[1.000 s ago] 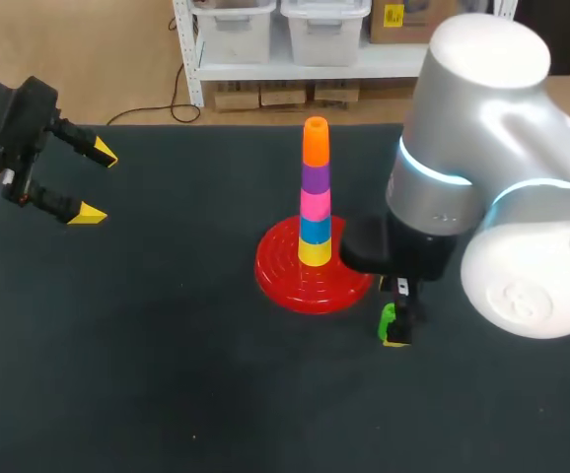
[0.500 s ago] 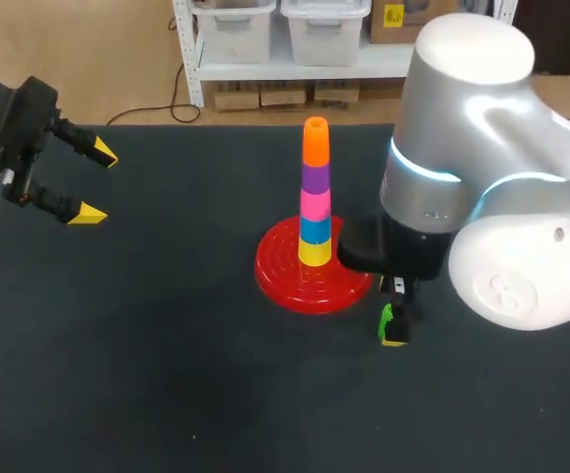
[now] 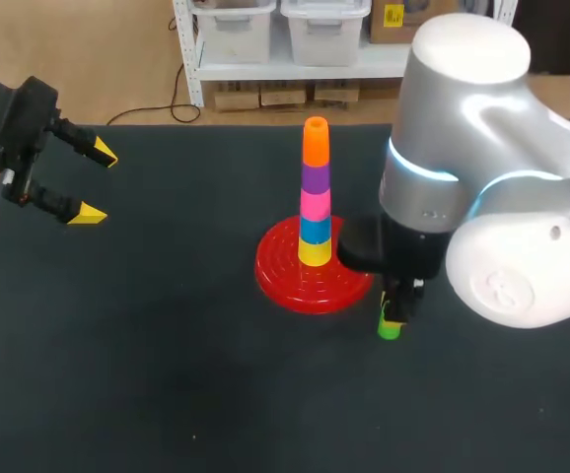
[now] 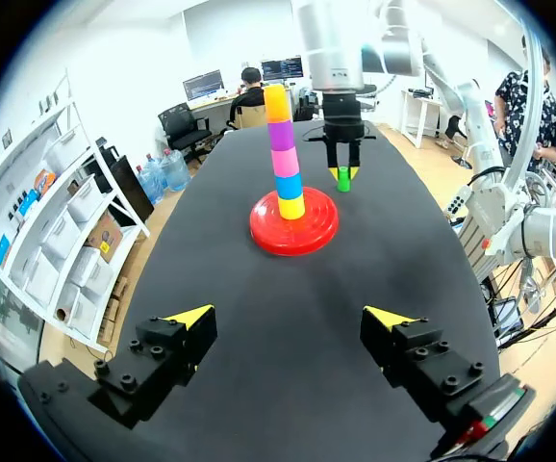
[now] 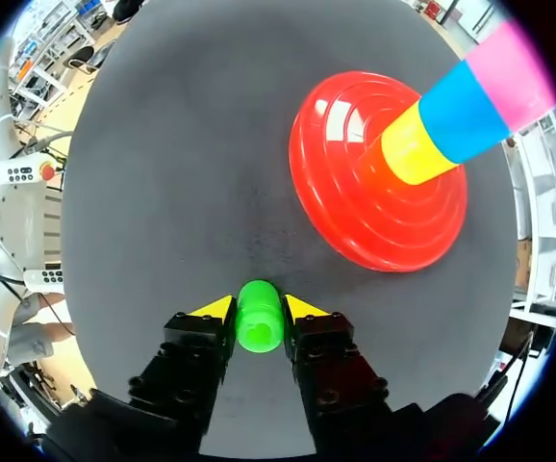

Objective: Pick up and stack the cylinders on the red base in this order: pink,purple,orange,green

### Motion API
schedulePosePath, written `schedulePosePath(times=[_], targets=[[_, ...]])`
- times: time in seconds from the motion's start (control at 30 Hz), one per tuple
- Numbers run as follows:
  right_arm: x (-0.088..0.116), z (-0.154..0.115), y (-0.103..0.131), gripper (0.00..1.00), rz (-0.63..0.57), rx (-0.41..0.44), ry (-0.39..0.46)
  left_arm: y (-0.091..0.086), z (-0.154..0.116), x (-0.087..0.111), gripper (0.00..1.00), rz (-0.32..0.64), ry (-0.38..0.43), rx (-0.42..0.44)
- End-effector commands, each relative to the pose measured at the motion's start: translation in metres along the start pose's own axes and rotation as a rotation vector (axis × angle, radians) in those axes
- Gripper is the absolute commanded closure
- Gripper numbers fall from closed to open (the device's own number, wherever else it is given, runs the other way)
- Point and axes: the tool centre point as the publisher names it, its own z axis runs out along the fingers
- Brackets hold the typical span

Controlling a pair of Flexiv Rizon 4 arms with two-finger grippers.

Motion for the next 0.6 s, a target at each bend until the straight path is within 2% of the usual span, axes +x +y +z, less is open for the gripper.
schedulePosePath(times=[0.03,0.2,0.33,0.53,0.6], targets=[[0.0,0.0,-0.002,1.0,0.002,-0.001,0.0,0.0,0.0,0.001,0.0,0.001,-0.001,-0.002],[0.001,-0.002,-0.005,1.0,0.003,-0.002,-0.003,0.0,0.0,0.001,0.0,0.001,-0.001,-0.002],[-0.002,-0.028,-0.014,1.0,-0.003,0.037,-0.035,0.0,0.0,0.001,0.0,0.001,-0.001,-0.002],[-0.008,-0.113,-0.042,1.0,-0.036,0.179,-0.098,0.0,0.0,0.001,0.0,0.001,-0.001,-0.002],[-0.009,-0.14,-0.052,1.0,-0.045,0.193,-0.117,0.0,0.0,0.001,0.0,0.001,-0.001,-0.002]])
